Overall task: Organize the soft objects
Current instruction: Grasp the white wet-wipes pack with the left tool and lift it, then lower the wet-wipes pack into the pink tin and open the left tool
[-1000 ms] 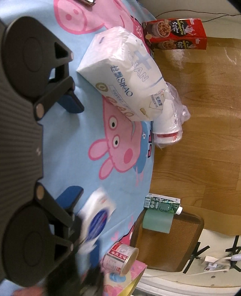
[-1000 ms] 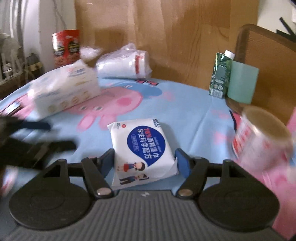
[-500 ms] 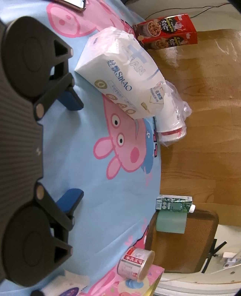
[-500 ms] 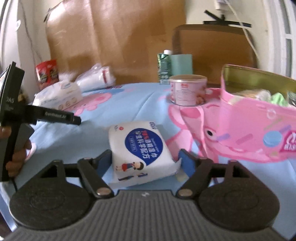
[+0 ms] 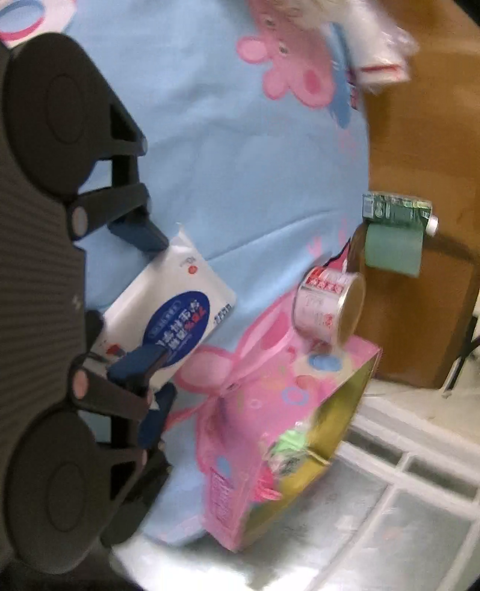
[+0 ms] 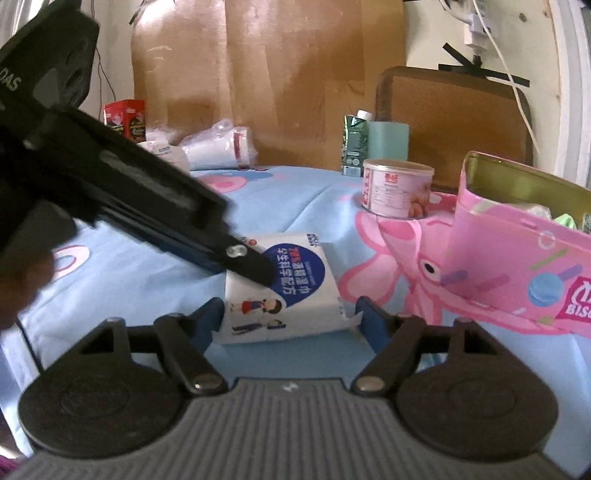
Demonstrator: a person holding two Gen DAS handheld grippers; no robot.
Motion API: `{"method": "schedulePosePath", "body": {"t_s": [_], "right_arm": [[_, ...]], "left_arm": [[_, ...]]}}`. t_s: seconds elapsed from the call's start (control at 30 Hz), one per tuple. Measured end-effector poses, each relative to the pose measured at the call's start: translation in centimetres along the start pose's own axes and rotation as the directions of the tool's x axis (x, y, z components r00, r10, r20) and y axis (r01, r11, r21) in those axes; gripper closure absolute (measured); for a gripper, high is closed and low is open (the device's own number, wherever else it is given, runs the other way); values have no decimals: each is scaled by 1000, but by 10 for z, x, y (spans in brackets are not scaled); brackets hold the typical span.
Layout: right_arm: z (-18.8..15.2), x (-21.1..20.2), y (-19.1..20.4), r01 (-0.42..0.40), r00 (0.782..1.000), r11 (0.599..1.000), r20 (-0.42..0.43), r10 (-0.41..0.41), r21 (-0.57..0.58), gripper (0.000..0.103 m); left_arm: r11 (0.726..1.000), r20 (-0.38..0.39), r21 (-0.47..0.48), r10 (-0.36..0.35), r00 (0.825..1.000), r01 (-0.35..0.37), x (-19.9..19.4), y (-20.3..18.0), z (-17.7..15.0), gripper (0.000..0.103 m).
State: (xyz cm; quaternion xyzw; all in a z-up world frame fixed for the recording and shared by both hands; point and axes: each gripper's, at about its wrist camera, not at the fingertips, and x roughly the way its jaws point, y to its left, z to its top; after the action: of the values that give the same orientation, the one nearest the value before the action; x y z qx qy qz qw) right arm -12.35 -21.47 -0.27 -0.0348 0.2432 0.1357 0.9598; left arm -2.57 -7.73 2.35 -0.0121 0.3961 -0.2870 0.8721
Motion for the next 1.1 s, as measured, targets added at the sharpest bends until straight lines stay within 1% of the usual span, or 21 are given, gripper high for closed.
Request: {"method": "schedulePosePath", "body": {"t_s": [0.03,0.07,0.13,0.2,0.27,0.33,0.47,0.5,0.53,0.57,0.6,0.63,0.67,0.7,0.73,0.77,0.8,0.83,0.9,1.0,1.1], "right_arm": [[0,-2,1,-8,1000,1000,7,8,-3,32],[1,-4,3,19,1000,1000,17,-18,-6,33],[3,-13,2,60,995,998,79,-59,-13,33],[8,-22,-3,89,987,996,135,-89,9,33],[14,-34,-9,127,971,992,203,-129,26,33],[21,-46,-17,186,944,982,273,-186,26,33],[36,-58,-51,288,899,955,322,-296,73,32],[40,-57,-63,314,889,946,323,-324,84,31],[46,-55,-75,343,876,934,325,-356,98,30],[55,-50,-89,373,865,921,320,-388,108,25],[61,-42,-102,408,853,906,307,-422,113,21],[66,-31,-115,447,840,887,286,-461,116,20],[70,-19,-129,486,830,867,251,-498,112,14],[71,-11,-139,517,821,849,219,-528,108,14],[70,-7,-148,542,811,833,190,-553,114,14],[67,-12,-150,541,809,831,188,-556,131,14],[62,-20,-151,522,812,839,212,-544,156,14],[57,-28,-150,507,810,843,237,-537,177,14],[51,-38,-145,495,810,847,250,-531,193,15],[43,-54,-134,457,822,860,263,-506,228,15],[39,-66,-120,429,827,866,275,-491,257,15]], "left_arm": [[1000,-11,8,-7,1000,7,3,-6,2,52],[1000,-7,0,-17,1000,17,2,-9,4,52],[999,36,26,-36,999,35,-6,-20,11,52],[997,76,48,-62,995,59,-13,-30,21,52],[993,122,82,-96,988,86,-20,-45,36,52],[985,154,137,-128,980,107,-22,-64,51,52],[964,178,227,-180,967,138,-5,-105,82,50],[960,189,242,-189,964,141,2,-114,89,42],[958,203,252,-188,961,134,10,-123,98,24],[959,228,262,-169,959,107,18,-132,105,16],[960,257,271,-135,957,62,25,-140,109,8],[960,278,280,-96,956,15,33,-146,113,8],[957,286,288,-57,957,-29,41,-150,114,8],[958,278,282,-30,960,-52,46,-152,115,9],[962,268,267,-27,963,-48,47,-151,113,9],[967,262,254,-46,964,-23,46,-148,110,9],[969,263,248,-64,963,-3,43,-144,107,8],[970,268,244,-64,961,-3,43,-140,104,8],[974,273,224,-41,961,-22,39,-138,100,8],[978,257,207,-33,966,-22,34,-134,96,8],[977,255,208,-2,967,-53,26,-133,92,7]]}}
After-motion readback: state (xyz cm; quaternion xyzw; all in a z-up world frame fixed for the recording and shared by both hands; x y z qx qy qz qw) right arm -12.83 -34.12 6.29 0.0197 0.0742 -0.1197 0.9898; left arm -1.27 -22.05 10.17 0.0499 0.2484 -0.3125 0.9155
